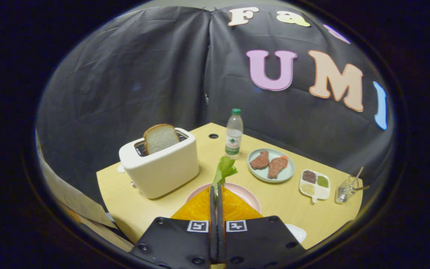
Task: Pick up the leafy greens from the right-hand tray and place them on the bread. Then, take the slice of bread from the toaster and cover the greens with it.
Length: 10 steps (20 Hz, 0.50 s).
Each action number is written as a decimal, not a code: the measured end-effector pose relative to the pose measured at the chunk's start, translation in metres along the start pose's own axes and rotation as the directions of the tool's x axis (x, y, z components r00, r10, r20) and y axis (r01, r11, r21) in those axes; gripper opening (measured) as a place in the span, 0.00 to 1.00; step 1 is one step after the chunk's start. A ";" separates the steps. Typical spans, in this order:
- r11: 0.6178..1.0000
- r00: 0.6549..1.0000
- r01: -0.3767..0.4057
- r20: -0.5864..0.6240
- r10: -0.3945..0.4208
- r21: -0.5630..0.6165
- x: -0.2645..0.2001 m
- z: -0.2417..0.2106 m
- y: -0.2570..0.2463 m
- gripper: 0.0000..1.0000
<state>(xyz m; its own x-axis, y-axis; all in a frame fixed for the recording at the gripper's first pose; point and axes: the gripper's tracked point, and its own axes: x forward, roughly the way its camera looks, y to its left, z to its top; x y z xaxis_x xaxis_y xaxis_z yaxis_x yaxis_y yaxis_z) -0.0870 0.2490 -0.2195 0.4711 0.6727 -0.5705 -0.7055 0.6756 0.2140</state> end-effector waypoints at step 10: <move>0.998 0.976 -0.010 -0.217 0.021 0.054 0.049 -0.086 -0.037 0.03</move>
<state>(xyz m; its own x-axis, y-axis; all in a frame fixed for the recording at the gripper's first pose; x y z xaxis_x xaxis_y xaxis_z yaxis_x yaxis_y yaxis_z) -0.0832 0.2311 -0.3236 0.3300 0.6056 -0.7241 -0.6804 0.6843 0.2623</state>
